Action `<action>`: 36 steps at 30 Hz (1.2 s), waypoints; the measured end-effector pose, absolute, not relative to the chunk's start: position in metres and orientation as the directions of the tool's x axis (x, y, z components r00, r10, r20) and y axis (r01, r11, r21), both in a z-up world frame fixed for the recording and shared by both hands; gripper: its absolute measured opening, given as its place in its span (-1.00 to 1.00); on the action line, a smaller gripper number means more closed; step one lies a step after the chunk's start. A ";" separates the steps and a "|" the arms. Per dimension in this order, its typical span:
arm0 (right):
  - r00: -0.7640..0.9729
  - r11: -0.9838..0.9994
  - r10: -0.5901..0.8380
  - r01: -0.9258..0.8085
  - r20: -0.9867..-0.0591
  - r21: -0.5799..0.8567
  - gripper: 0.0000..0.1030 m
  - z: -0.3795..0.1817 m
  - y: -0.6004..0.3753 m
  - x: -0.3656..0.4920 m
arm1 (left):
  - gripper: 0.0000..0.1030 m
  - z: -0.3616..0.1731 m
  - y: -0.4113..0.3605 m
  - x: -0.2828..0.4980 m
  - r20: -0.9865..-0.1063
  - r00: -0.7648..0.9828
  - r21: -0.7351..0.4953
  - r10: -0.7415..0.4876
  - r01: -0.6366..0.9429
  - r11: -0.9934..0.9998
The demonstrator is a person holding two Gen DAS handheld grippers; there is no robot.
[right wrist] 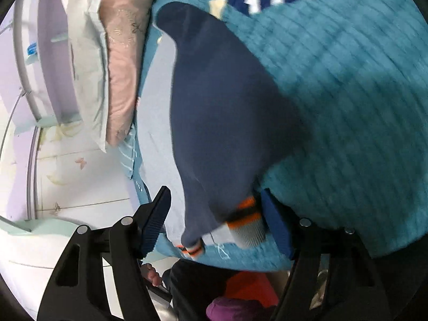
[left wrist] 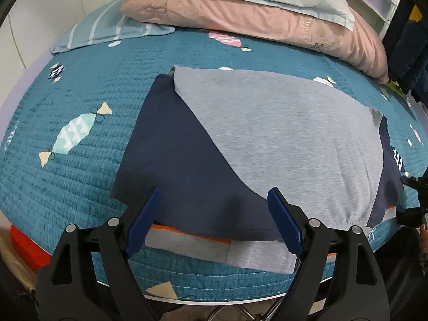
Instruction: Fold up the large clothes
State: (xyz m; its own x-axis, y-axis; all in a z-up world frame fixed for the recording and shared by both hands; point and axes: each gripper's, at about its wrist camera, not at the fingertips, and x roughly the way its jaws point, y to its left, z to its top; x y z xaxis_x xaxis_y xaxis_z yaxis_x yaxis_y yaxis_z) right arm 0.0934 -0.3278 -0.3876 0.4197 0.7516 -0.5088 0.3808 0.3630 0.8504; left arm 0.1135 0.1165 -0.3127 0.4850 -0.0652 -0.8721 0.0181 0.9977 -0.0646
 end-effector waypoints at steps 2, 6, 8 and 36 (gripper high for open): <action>0.499 0.357 0.723 0.322 -0.477 0.877 0.08 -0.378 -0.333 0.100 | 0.62 -0.315 0.117 0.114 -0.877 0.476 -0.073 -0.069 0.011 0.997; 0.532 0.258 0.738 0.346 -0.415 0.902 0.01 -0.397 -0.339 0.119 | 0.63 -0.319 0.114 0.115 -0.880 0.470 -0.069 -0.067 0.012 0.998; 0.511 0.259 0.749 0.359 -0.421 0.897 0.01 -0.404 -0.335 0.130 | 0.63 -0.320 0.113 0.117 -0.883 0.464 -0.082 -0.075 0.005 0.997; 0.448 0.738 0.464 0.282 -0.764 0.613 -0.68 -0.359 -0.289 0.137 | -1.00 -0.297 -0.032 0.317 -0.923 0.254 -0.261 -0.290 0.142 0.955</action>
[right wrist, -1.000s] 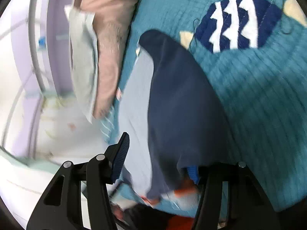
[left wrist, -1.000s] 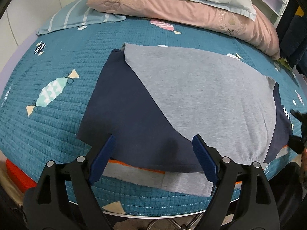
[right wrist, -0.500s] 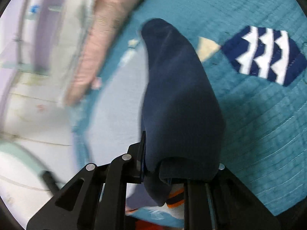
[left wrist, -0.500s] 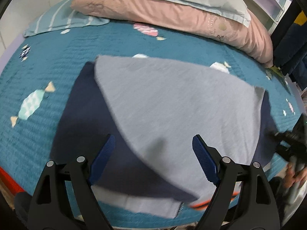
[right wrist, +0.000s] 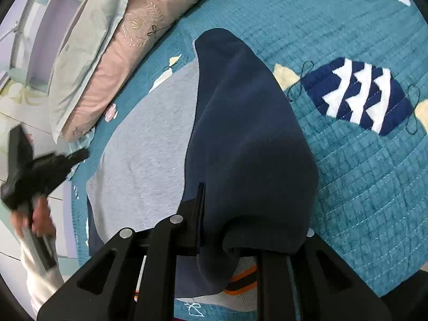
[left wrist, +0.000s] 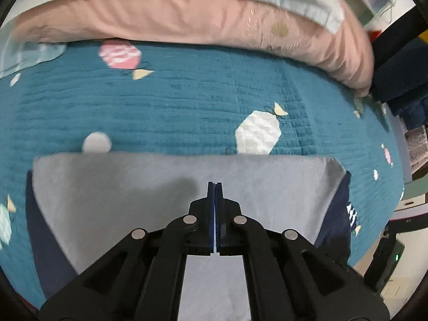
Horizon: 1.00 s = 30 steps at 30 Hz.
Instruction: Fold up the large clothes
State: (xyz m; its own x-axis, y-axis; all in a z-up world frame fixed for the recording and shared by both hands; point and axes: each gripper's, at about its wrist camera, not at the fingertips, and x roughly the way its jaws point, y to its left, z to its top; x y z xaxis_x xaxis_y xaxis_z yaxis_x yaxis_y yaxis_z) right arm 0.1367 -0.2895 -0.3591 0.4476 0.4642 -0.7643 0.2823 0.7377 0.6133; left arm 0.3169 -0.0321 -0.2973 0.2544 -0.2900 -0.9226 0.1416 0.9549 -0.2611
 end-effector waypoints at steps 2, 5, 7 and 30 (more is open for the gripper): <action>0.445 0.725 0.479 0.284 -0.756 0.627 -0.66 -0.360 -0.292 0.136 | -1.00 -0.307 -0.045 0.335 -0.937 0.213 -0.247 -0.276 0.155 0.957; 0.441 0.713 0.498 0.282 -0.747 0.642 -0.66 -0.363 -0.293 0.138 | -1.00 -0.342 -0.058 0.357 -0.967 0.100 -0.216 -0.233 0.149 0.965; 0.440 0.707 0.513 0.271 -0.737 0.653 -0.65 -0.365 -0.296 0.138 | -1.00 -0.386 -0.061 0.369 -0.986 0.019 -0.163 -0.165 0.104 0.981; 0.420 0.755 0.460 0.278 -0.782 0.594 -0.59 -0.361 -0.284 0.138 | -1.00 -0.391 -0.056 0.223 -0.986 0.041 -0.153 -0.159 0.117 0.981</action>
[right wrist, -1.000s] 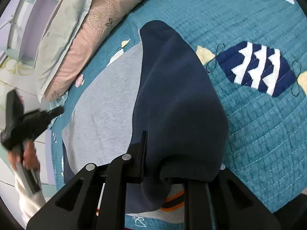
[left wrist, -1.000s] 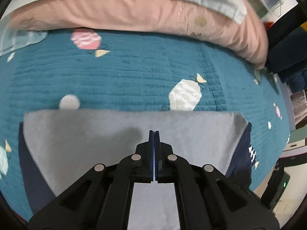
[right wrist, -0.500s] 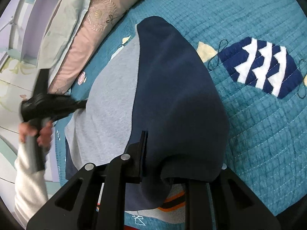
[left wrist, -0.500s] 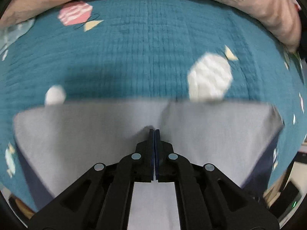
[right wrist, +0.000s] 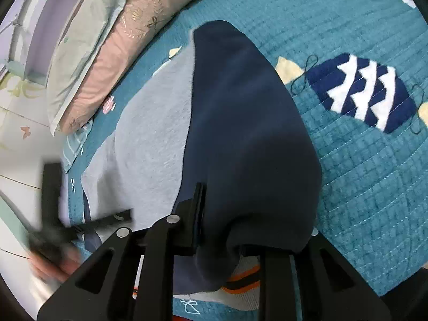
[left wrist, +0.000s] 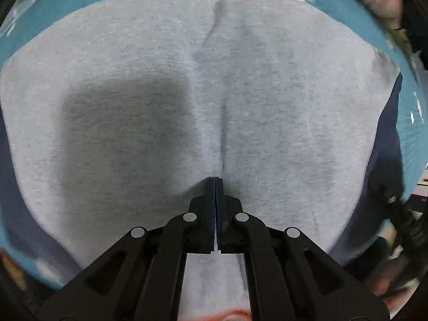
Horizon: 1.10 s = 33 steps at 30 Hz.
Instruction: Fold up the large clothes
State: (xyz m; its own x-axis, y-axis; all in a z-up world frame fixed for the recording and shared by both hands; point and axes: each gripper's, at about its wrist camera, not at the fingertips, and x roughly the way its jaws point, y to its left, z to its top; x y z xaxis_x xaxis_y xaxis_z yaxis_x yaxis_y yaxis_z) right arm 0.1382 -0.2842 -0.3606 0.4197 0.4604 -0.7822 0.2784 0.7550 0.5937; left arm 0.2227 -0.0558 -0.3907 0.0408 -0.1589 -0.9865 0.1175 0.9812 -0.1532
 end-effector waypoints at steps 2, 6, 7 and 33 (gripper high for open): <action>0.425 0.755 0.460 0.275 -0.779 0.596 -0.59 -0.359 -0.284 0.137 | -1.00 -0.380 -0.048 0.217 -0.983 0.053 -0.172 -0.175 0.062 0.983; 0.440 0.727 0.485 0.278 -0.756 0.628 -0.57 -0.358 -0.287 0.133 | -1.00 -0.359 -0.044 0.176 -0.989 0.043 -0.139 -0.143 0.084 0.987; 0.437 0.721 0.493 0.279 -0.752 0.634 -0.54 -0.360 -0.288 0.134 | -1.00 -0.366 -0.041 0.163 -0.990 0.056 -0.124 -0.129 0.093 0.988; 0.541 0.752 0.519 0.079 -0.662 0.654 -0.74 -0.250 -0.221 0.132 | -0.98 -0.367 -0.031 0.101 -0.950 0.255 -0.164 -0.183 0.093 0.982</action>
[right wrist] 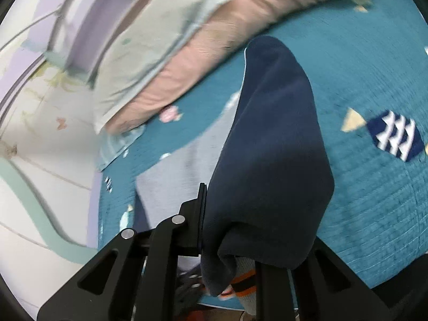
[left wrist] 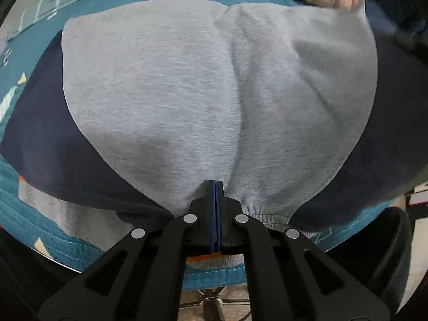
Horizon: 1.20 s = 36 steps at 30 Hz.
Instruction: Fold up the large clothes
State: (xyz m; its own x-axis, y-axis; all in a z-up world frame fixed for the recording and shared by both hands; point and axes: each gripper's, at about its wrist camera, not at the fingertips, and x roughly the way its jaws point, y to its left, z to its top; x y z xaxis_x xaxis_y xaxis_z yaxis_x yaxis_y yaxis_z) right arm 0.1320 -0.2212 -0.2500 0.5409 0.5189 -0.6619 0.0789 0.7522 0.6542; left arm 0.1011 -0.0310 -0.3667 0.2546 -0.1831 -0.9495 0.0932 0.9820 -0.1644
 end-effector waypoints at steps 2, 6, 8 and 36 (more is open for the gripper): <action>0.532 0.769 0.525 0.037 -0.664 0.638 -0.74 -0.235 -0.201 0.134 | -0.98 -0.366 -0.023 0.100 -0.946 0.255 -0.181 -0.198 0.090 0.979; 0.495 0.802 0.526 -0.016 -0.692 0.598 -0.74 -0.215 -0.161 0.139 | -0.97 -0.352 -0.005 0.098 -0.942 0.251 -0.201 -0.222 0.109 0.974; 0.480 0.823 0.511 -0.033 -0.713 0.567 -0.74 -0.210 -0.142 0.141 | -0.97 -0.340 0.005 0.093 -0.933 0.260 -0.224 -0.248 0.119 0.967; 0.235 0.768 0.641 -0.199 -0.731 0.609 -0.47 -0.262 0.058 0.153 | -0.80 -0.299 0.249 0.089 -0.929 0.369 -0.119 -0.013 -0.266 0.957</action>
State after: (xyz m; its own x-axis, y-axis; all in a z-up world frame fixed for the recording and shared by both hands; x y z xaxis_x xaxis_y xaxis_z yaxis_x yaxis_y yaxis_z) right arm 0.1529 0.0578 -0.2622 0.2350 0.6408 -0.7309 -0.1990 0.7677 0.6091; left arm 0.0889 0.2492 -0.2992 0.3695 -0.0130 -0.9291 -0.2656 0.9567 -0.1190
